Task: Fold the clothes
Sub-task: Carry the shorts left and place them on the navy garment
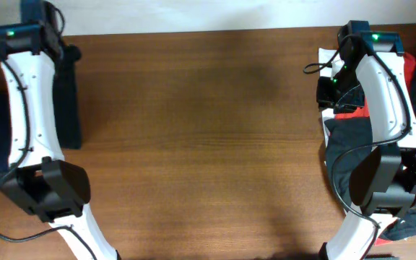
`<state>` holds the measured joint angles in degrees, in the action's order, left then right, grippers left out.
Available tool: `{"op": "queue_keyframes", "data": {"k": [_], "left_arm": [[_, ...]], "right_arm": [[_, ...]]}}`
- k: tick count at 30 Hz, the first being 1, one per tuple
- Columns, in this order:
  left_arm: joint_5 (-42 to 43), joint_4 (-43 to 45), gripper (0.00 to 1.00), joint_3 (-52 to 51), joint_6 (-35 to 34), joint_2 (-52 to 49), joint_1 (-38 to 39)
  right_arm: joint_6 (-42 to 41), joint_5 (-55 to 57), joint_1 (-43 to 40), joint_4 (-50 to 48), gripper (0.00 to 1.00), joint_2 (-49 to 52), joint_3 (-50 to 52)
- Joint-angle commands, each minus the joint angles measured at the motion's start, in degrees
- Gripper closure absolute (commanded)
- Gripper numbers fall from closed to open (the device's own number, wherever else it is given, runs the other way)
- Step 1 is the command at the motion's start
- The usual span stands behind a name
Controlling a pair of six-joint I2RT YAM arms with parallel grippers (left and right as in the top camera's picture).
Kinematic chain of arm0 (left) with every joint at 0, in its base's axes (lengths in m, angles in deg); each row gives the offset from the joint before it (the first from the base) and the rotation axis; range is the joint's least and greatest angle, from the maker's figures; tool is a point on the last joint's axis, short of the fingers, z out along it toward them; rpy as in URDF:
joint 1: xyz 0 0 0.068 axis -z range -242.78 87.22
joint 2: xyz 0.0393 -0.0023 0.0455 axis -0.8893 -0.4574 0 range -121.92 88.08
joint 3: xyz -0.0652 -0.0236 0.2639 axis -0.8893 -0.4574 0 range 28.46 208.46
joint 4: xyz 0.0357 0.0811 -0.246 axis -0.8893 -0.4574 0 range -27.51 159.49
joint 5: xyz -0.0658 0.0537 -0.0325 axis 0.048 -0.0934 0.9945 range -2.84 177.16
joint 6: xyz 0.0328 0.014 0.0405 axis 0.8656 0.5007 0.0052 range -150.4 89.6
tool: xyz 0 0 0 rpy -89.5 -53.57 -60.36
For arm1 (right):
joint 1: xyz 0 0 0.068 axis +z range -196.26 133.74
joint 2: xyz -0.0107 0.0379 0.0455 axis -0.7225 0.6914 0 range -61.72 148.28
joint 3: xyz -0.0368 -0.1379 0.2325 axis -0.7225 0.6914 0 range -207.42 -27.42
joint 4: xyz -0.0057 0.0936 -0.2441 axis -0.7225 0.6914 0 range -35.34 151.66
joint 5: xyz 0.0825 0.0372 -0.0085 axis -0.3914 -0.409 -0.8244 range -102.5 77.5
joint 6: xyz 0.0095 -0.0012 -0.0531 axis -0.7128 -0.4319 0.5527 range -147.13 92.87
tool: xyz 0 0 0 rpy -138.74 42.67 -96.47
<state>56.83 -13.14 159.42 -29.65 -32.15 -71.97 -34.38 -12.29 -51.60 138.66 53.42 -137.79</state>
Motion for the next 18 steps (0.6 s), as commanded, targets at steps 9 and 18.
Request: {"op": "queue_keyframes", "data": {"k": [9,18], "left_arm": [[-0.94,8.13,1.00,0.39,5.40,1.09,-9.81],[2.67,10.47,1.00,0.35,5.35,-2.34,-15.63]], "right_arm": [[0.37,0.50,-0.31,0.24,0.62,-0.35,-1.09],[0.39,0.52,-0.31,0.76,0.62,-0.35,-1.09]]}}
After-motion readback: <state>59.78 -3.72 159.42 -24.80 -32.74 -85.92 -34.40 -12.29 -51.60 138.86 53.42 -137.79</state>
